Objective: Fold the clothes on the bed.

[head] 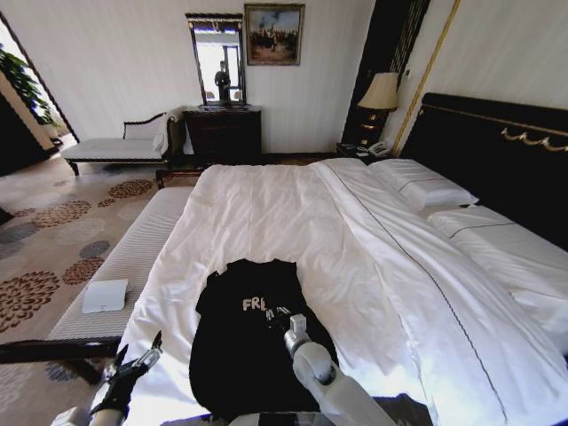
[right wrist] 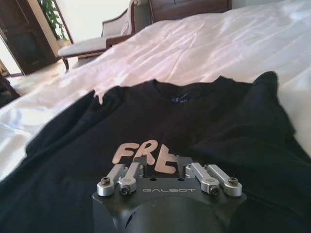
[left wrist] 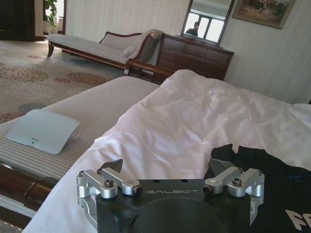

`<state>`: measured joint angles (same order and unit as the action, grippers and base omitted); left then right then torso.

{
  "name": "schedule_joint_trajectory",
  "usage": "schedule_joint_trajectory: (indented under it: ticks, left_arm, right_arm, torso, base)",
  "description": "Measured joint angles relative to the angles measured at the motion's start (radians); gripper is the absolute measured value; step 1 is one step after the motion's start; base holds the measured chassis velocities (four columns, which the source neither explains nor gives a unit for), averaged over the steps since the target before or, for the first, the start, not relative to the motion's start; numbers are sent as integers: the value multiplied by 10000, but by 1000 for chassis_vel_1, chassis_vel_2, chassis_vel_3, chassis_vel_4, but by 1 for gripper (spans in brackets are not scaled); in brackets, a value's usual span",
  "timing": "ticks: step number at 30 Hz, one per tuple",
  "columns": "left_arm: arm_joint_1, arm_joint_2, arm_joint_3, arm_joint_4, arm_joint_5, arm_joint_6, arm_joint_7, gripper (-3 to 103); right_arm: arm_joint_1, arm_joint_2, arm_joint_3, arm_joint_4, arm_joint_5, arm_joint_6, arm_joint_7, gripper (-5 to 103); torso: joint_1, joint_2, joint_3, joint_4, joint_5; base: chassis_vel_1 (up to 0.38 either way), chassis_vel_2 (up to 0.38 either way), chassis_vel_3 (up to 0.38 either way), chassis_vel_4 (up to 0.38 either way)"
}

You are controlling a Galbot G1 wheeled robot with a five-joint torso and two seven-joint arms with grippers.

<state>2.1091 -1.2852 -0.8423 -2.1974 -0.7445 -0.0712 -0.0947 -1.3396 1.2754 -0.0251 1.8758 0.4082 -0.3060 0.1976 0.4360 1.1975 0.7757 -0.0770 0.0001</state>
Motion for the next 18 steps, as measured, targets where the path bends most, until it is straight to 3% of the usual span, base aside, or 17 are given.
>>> schedule_joint_trajectory:
  ticks: [2,6,10,11,15,17,18]
  left_arm:
    - [-33,3,28,5,5,17,-5,100]
    - [-161,10,147,23,33,80,-20,100]
    - [-198,32,225,35,58,82,-23,100]
    - [-198,32,225,35,58,82,-23,100]
    - [-207,72,234,13,31,81,-23,100]
    - [-203,89,228,13,18,71,-23,100]
    - [-194,110,221,14,-4,60,-22,100]
  right_arm:
    - [-302,-31,221,236,-175,95,-87,38]
    - [-949,-16,1607,399,-753,1061,-167,61]
    - [-956,-10,2641,75,-728,1343,-161,71]
    - [-956,-10,2641,75,-728,1343,-161,71]
    - [-1185,-193,3368,-189,-1391,1767,-458,93]
    - [-1330,-227,3453,-190,-1594,1864,-563,93]
    - [-1527,-250,3557,-153,-1794,1973,-678,99]
  torso:
    - [0,0,0,-1,-1]
    - [0,0,0,-2,0]
    - [1,0,2,-2,0]
    - [1,0,2,-2,0]
    - [1,0,2,-1,-1]
    - [0,0,1,-1,0]
    - [0,0,2,0,1]
  base:
    - [0,0,0,0]
    - [0,0,0,0]
    - [0,0,0,0]
    - [0,0,0,0]
    - [0,0,0,0]
    - [0,0,0,0]
    - [0,0,0,0]
